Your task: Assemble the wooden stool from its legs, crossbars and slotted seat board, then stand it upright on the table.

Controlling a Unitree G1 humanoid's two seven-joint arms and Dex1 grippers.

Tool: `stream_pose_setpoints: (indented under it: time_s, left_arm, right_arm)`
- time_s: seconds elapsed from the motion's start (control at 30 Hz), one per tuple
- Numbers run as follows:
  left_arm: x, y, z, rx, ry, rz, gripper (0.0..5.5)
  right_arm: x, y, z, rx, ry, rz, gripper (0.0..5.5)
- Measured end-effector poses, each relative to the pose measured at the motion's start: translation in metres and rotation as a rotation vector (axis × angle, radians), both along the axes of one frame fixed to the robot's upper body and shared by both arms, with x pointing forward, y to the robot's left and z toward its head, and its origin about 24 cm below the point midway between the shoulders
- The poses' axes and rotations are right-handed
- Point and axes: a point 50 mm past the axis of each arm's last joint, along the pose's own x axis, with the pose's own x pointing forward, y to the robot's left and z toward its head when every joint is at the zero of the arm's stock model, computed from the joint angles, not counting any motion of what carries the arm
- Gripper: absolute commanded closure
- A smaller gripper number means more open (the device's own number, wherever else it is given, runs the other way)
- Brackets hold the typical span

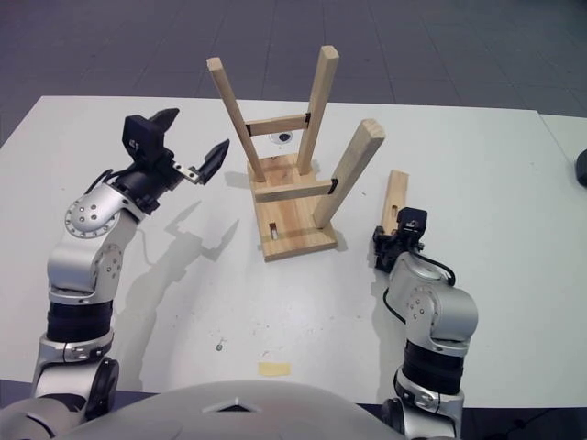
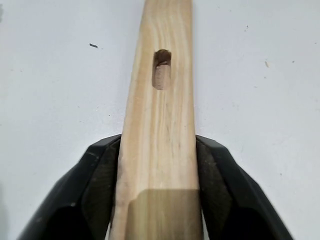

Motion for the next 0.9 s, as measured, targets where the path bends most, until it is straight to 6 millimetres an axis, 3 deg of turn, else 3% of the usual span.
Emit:
stream_pose_setpoints:
  time_s: [0.2, 0.33, 0.47, 0.53, 0.6, 0.67, 0.8, 0.9]
  left_arm:
    - [0.0, -0.005, 0.005, -0.141, 0.017, 0.014, 0.1]
    - [0.006, 0.001, 0.027, -0.26, -0.004, 0.033, 0.1]
    - [0.007, 0.003, 0.059, -0.409, -0.043, -0.005, 0.1]
    - [0.003, -0.005, 0.075, -0.458, -0.046, -0.11, 0.1]
    - [-0.002, -0.012, 0.087, -0.518, -0.04, -0.209, 0.1]
    - [-0.005, -0.013, 0.1, -0.614, -0.034, -0.288, 0.1]
    - [-0.01, -0.023, 0.113, -0.794, 0.019, -0.443, 0.1]
    - [-0.015, -0.026, 0.116, -0.875, 0.068, -0.508, 0.1]
  right_arm:
    - [0.004, -0.004, -0.003, -0.006, -0.027, -0.002, 3.46]
    - [0.012, -0.008, 0.004, 0.021, -0.141, -0.068, 3.46]
    - [0.037, -0.023, 0.056, -0.121, -0.465, -0.088, 3.46]
    - [0.051, -0.025, 0.104, -0.243, -0.719, -0.04, 3.46]
    - [0.055, -0.012, 0.147, -0.339, -0.943, 0.07, 3.46]
    - [0.053, 0.01, 0.173, -0.391, -1.092, 0.237, 3.46]
    - [0.037, 0.06, 0.181, -0.37, -1.203, 0.635, 3.46]
    - [0.027, 0.076, 0.177, -0.334, -1.21, 0.797, 3.46]
